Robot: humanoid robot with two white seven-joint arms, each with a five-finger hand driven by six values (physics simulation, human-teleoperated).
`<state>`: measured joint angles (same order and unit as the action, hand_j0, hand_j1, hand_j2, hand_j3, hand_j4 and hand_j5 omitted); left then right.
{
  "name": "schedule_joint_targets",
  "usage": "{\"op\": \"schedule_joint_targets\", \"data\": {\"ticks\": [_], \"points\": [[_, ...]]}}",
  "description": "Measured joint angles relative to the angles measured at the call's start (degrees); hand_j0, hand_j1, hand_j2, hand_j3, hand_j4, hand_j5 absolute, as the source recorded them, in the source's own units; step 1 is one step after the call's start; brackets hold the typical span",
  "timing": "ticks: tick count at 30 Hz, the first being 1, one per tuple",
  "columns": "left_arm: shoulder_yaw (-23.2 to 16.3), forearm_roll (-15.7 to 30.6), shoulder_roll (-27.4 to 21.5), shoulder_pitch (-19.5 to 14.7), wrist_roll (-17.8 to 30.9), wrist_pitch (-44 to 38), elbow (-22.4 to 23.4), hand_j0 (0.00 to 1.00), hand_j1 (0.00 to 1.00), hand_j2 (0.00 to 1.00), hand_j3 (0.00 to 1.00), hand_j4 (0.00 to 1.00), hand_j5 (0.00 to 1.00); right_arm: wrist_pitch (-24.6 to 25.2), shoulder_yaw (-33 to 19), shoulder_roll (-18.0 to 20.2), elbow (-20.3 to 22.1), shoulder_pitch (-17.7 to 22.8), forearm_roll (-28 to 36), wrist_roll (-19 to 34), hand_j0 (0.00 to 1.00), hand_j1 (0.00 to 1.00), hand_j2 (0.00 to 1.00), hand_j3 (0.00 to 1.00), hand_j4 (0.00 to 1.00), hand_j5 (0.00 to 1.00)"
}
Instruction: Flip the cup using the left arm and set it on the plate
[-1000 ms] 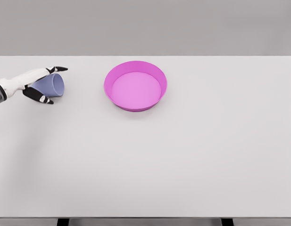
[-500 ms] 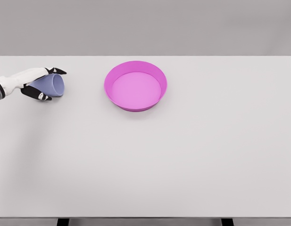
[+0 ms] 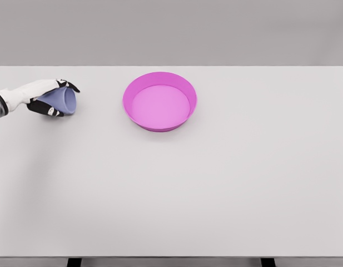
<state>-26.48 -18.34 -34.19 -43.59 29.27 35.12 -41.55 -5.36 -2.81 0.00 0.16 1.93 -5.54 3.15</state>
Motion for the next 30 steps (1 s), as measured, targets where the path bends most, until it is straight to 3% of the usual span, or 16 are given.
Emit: {"op": "schedule_joint_targets", "data": {"ticks": [1,3,5,10,19,30], "points": [[0.0,0.1,0.0,0.0,0.0,0.0,-0.1,0.72,0.72,0.72,0.72,0.72,0.72,0.0,0.0,0.0,0.0,0.0,0.0,0.0,1.00,1.00,1.00,1.00,1.00,1.00],[0.1,0.2,0.0,-0.1,0.0,0.0,-0.2,0.62,0.62,0.62,0.62,0.62,0.62,0.0,0.0,0.0,0.0,0.0,0.0,0.0,1.00,1.00,1.00,1.00,1.00,1.00],[0.2,0.4,0.0,-0.1,0.1,0.0,-0.3,0.66,0.66,0.66,0.66,0.66,0.66,0.0,0.0,0.0,0.0,0.0,0.0,0.0,1.00,1.00,1.00,1.00,1.00,1.00],[0.2,1.3,0.0,-0.1,0.4,0.0,-0.3,0.66,0.66,0.66,0.66,0.66,0.66,0.0,0.0,0.0,0.0,0.0,0.0,0.0,1.00,1.00,1.00,1.00,1.00,1.00],[0.1,10.9,0.1,-0.2,5.0,0.0,-0.7,0.65,0.65,0.65,0.65,0.65,0.65,0.0,0.0,0.0,0.0,0.0,0.0,0.0,1.00,1.00,1.00,1.00,1.00,1.00],[0.1,17.2,0.4,-0.4,5.7,0.0,-1.3,0.65,0.65,0.65,0.65,0.65,0.65,0.0,0.0,0.0,0.0,0.0,0.0,0.0,1.00,1.00,1.00,1.00,1.00,1.00]]}}
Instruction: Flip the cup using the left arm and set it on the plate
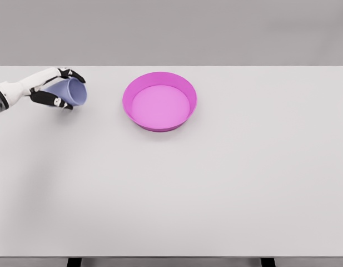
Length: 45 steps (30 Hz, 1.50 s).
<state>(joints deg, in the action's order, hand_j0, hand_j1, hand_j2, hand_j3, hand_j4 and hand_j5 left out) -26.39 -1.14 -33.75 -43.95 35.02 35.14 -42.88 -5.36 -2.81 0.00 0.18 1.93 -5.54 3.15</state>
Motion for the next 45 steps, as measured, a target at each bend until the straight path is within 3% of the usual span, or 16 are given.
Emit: {"op": "schedule_joint_targets", "data": {"ticks": [13,26,45], "points": [[-0.1,3.7,4.7,0.1,0.0,0.0,-2.3,0.66,0.66,0.66,0.66,0.66,0.66,0.0,0.0,0.0,0.0,0.0,0.0,0.0,1.00,1.00,1.00,1.00,1.00,1.00],[-0.2,7.7,6.3,0.6,0.0,0.0,-4.8,0.66,0.66,0.66,0.66,0.66,0.66,0.0,0.0,0.0,0.0,0.0,0.0,0.0,1.00,1.00,1.00,1.00,1.00,1.00],[-2.8,12.1,9.4,2.6,0.0,0.0,-14.1,0.66,0.66,0.66,0.66,0.66,0.66,0.0,0.0,0.0,0.0,0.0,0.0,0.0,1.00,1.00,1.00,1.00,1.00,1.00]]}}
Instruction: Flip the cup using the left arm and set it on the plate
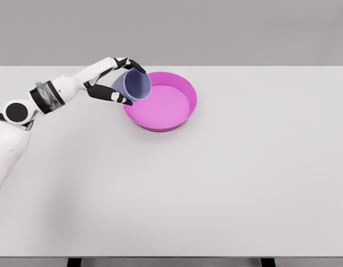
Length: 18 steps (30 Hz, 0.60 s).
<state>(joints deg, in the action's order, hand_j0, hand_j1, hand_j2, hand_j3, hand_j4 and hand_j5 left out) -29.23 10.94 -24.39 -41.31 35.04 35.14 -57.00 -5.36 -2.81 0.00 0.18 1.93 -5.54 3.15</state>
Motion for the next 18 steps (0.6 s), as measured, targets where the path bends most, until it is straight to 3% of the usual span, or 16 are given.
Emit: {"op": "schedule_joint_targets", "data": {"ticks": [18], "points": [[-2.6,0.3,3.9,-0.2,0.0,0.0,-0.9,0.66,0.66,0.66,0.66,0.66,0.66,0.0,0.0,0.0,0.0,0.0,0.0,0.0,1.00,1.00,1.00,1.00,1.00,1.00]]}}
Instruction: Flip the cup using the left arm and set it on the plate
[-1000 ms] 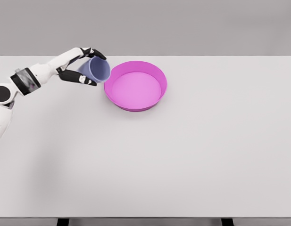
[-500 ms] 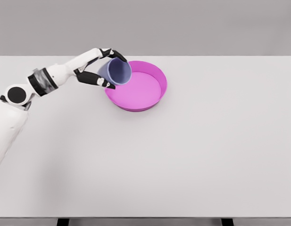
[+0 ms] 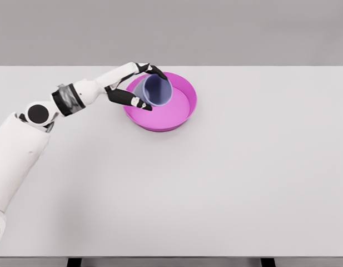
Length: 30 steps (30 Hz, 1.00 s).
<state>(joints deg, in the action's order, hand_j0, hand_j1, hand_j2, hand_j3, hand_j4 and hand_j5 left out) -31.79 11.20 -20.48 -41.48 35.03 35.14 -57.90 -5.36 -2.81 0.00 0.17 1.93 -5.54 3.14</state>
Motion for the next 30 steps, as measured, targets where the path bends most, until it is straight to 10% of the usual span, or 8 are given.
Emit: {"op": "schedule_joint_targets", "data": {"ticks": [30], "points": [[-3.5,0.4,5.2,-3.3,0.0,0.0,10.5,0.66,0.66,0.66,0.66,0.66,0.66,0.0,0.0,0.0,0.0,0.0,0.0,0.0,1.00,1.00,1.00,1.00,1.00,1.00]]}}
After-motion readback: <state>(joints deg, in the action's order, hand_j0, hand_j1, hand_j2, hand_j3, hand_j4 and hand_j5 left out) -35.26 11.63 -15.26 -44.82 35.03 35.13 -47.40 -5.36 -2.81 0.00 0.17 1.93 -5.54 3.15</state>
